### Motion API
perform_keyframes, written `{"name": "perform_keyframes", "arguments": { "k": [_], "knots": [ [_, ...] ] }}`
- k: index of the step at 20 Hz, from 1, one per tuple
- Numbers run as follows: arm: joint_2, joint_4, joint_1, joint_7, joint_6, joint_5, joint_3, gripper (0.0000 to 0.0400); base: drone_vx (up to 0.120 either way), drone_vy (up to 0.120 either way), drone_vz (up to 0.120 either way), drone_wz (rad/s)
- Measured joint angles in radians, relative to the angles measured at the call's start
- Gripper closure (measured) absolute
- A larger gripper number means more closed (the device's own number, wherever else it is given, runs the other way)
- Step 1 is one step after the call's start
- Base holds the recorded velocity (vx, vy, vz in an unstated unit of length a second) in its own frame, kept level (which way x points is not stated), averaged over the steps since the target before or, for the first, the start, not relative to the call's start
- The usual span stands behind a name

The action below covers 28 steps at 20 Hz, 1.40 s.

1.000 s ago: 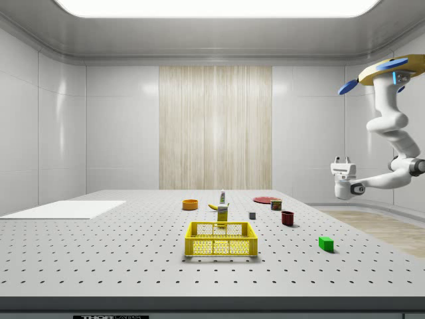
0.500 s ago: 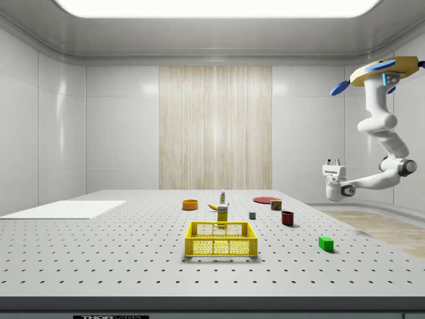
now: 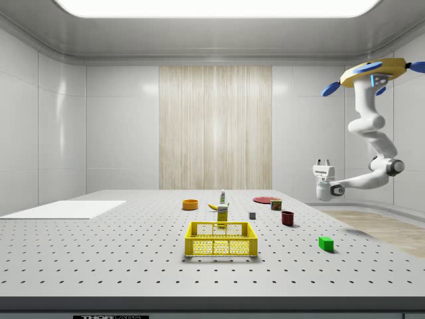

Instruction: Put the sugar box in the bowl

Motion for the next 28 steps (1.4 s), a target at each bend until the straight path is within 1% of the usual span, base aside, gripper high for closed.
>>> {"name": "perform_keyframes", "arguments": {
  "k": [19,28],
  "knots": [
    [-0.010,-0.009,-0.005,0.002,0.014,-0.019,0.014,0.0000,0.120,0.000,0.000,0.000],
    [-0.015,-0.017,-0.021,0.011,0.022,-0.089,0.064,0.0000,0.120,0.000,0.000,0.000]
  ]
}}
